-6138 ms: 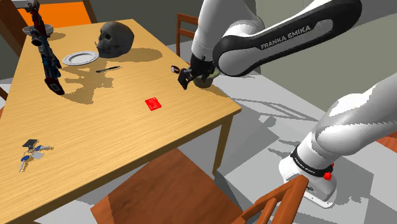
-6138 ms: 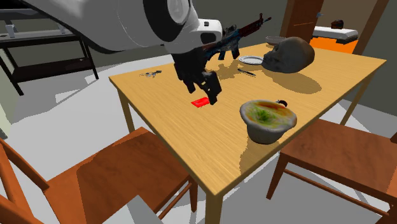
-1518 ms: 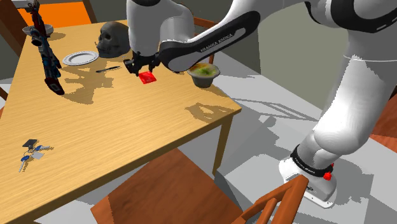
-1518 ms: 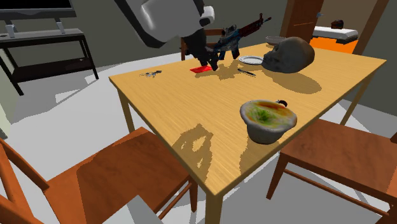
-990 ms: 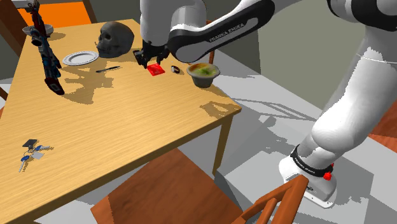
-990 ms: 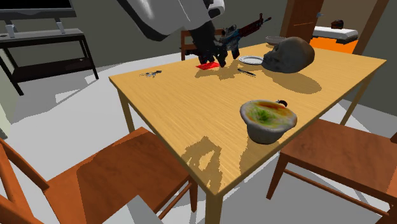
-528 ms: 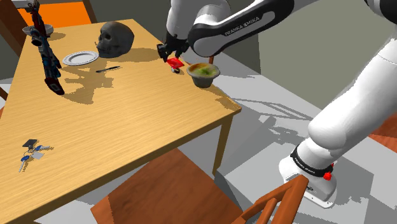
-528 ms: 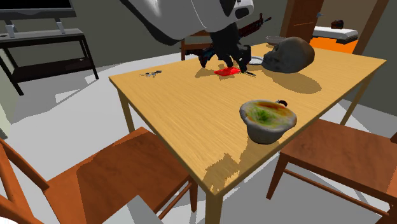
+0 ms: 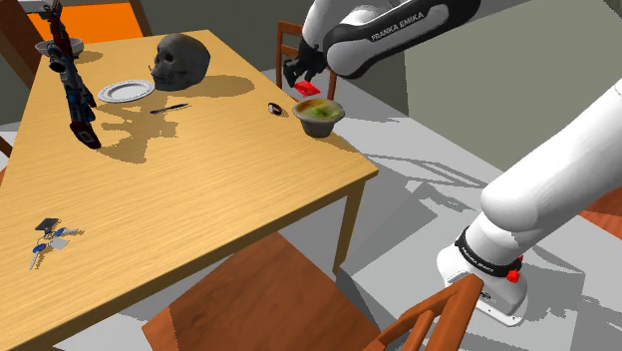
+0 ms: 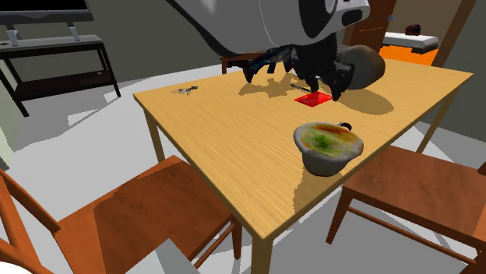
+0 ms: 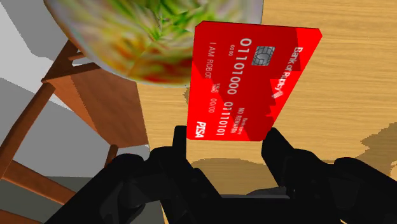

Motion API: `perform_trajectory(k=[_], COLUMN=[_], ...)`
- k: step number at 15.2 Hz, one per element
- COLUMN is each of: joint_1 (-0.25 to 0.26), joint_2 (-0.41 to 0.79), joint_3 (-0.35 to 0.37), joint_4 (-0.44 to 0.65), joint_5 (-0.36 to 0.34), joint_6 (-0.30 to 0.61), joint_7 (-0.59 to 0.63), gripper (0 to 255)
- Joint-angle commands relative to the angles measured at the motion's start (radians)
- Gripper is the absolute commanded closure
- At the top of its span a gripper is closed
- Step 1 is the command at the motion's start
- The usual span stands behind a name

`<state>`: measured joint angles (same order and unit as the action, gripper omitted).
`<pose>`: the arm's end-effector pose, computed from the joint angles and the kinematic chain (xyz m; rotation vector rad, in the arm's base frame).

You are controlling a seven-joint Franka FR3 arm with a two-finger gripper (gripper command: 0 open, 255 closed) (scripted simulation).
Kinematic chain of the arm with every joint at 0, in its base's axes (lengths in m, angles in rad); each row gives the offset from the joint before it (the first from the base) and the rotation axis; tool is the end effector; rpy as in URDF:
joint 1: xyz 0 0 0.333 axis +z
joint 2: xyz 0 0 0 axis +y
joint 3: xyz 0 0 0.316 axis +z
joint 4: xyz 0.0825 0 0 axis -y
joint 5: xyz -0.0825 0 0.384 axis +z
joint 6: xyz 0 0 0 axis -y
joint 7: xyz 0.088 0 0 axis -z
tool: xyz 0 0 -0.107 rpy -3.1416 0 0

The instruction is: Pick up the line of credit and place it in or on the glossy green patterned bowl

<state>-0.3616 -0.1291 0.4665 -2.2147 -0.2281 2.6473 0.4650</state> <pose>0.5449 0.0706 0.4873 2.9454 -0.2601 0.8815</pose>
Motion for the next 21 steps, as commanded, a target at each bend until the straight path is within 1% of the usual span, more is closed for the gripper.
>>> perform_trajectory(k=[1, 3, 12, 16, 18, 21], joint_1=[-0.002, -0.004, -0.028, -0.044, -0.054, -0.053], joint_2=[-0.026, -0.043, 0.017, 0.050, 0.071, 0.071], joint_3=[-0.039, -0.086, -0.066, -0.056, -0.050, -0.051], joint_4=[-0.025, -0.046, -0.112, -0.134, -0.144, -0.144], joint_5=[0.059, 0.113, 0.029, -0.030, -0.073, -0.073], joint_6=[0.011, 0.023, 0.141, 0.192, 0.220, 0.220], joint_7=[-0.088, -0.177, -0.104, -0.054, -0.018, -0.018], gripper=[255, 255, 255, 255, 255, 255])
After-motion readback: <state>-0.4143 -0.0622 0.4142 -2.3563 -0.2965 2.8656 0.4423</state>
